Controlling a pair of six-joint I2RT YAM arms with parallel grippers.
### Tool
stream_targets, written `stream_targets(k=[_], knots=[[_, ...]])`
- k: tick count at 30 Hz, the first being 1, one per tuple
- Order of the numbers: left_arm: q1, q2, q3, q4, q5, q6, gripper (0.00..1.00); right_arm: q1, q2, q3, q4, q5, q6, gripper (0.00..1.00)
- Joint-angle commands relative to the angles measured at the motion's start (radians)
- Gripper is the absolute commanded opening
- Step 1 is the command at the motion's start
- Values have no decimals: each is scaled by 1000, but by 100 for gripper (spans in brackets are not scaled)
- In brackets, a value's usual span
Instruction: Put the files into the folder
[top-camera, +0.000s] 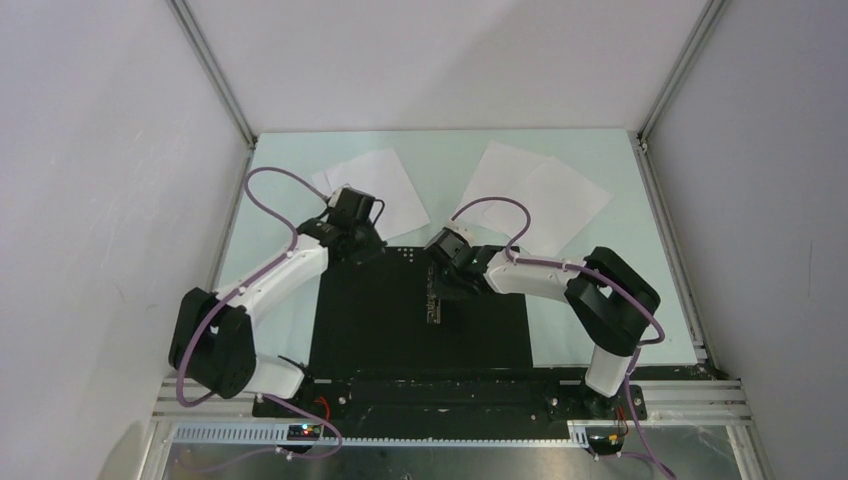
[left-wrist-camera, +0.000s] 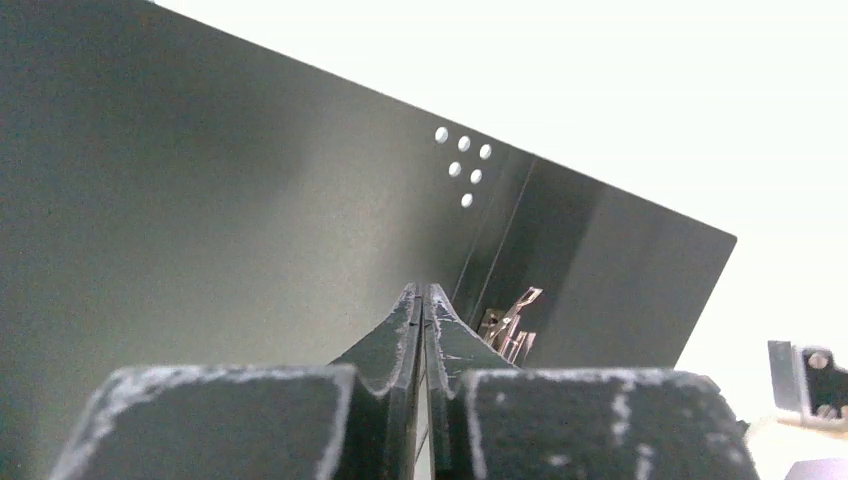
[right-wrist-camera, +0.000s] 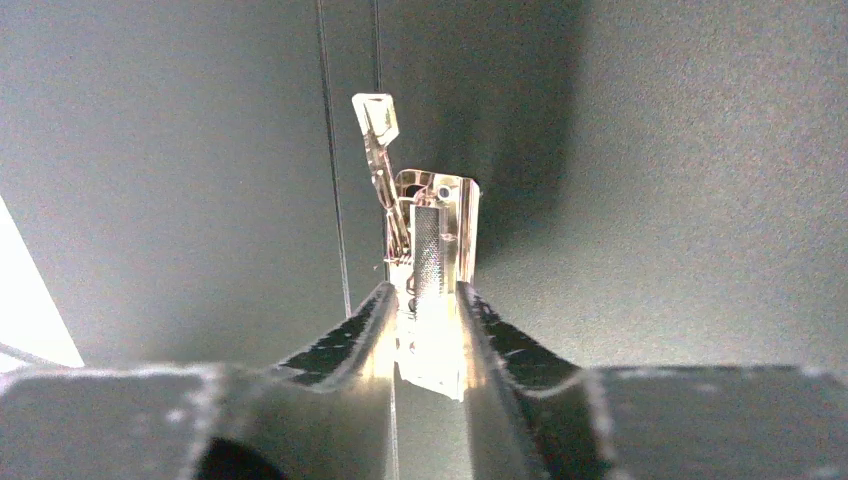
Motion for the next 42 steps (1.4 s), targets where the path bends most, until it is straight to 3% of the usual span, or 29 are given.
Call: stream_targets(k=[1, 3, 7, 11, 14, 18, 24, 36, 42], knots=[[43, 51, 75, 13, 5, 34, 7, 6, -7, 33, 6, 9, 29, 45], [73, 75, 93, 13, 10, 34, 10, 2, -51, 21, 5, 13, 22, 70], [176, 141, 150, 19, 42, 25, 21, -53, -134, 19, 39, -35, -54, 84], [276, 238, 241, 37, 82, 33, 35, -188, -140, 26, 200, -245, -150, 90], [351, 318, 298, 44, 114, 21, 39, -298, -68, 61, 346, -421, -171, 91], [424, 381, 312, 70, 132, 21, 55, -369, 122, 231, 400, -526, -192, 92], [466, 451, 308, 110, 208, 52, 71, -408, 398, 535, 336, -588, -199, 92], [525, 549, 318, 128, 273, 81, 76, -424, 615, 747, 238, -600, -190, 92], [520, 591, 329, 127, 362, -11, 74, -411, 655, 787, 221, -636, -164, 92]])
